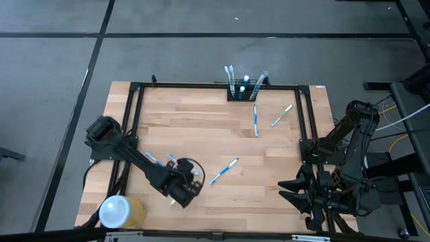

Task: Pick & Place toothbrushing station
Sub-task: Put the green toothbrush into the black organizer

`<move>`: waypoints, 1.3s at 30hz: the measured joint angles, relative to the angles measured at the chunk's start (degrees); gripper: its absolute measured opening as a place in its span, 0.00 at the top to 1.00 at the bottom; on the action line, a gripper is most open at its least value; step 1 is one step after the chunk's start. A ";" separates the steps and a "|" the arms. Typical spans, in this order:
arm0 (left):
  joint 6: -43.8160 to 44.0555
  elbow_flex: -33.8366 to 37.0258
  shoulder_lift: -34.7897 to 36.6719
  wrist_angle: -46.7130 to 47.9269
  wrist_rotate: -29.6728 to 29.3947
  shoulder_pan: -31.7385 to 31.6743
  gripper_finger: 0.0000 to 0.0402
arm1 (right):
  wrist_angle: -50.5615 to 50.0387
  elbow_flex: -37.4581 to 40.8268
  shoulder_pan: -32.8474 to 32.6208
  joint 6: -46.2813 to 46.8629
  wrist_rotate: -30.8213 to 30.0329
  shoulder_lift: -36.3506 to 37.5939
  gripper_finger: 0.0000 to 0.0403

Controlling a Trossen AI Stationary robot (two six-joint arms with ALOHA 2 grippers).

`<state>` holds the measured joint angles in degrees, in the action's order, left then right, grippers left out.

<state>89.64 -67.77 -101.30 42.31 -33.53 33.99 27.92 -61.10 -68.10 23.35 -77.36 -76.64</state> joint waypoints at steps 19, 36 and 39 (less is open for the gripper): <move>-68.81 -0.02 14.11 -57.21 -24.03 -27.73 0.99 | -0.04 -0.02 0.02 -2.84 -2.49 0.00 0.62; -82.92 0.04 -8.69 -108.46 8.50 -55.45 0.99 | -0.48 -0.02 -3.84 0.80 -8.97 0.00 0.62; -82.51 0.04 -12.71 -114.19 9.17 -56.51 0.99 | -0.50 -0.02 -5.23 2.72 -11.70 0.00 0.62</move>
<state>7.13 -67.72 -114.01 -71.88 -24.36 -22.52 27.42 -61.12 -73.32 26.08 -89.07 -76.64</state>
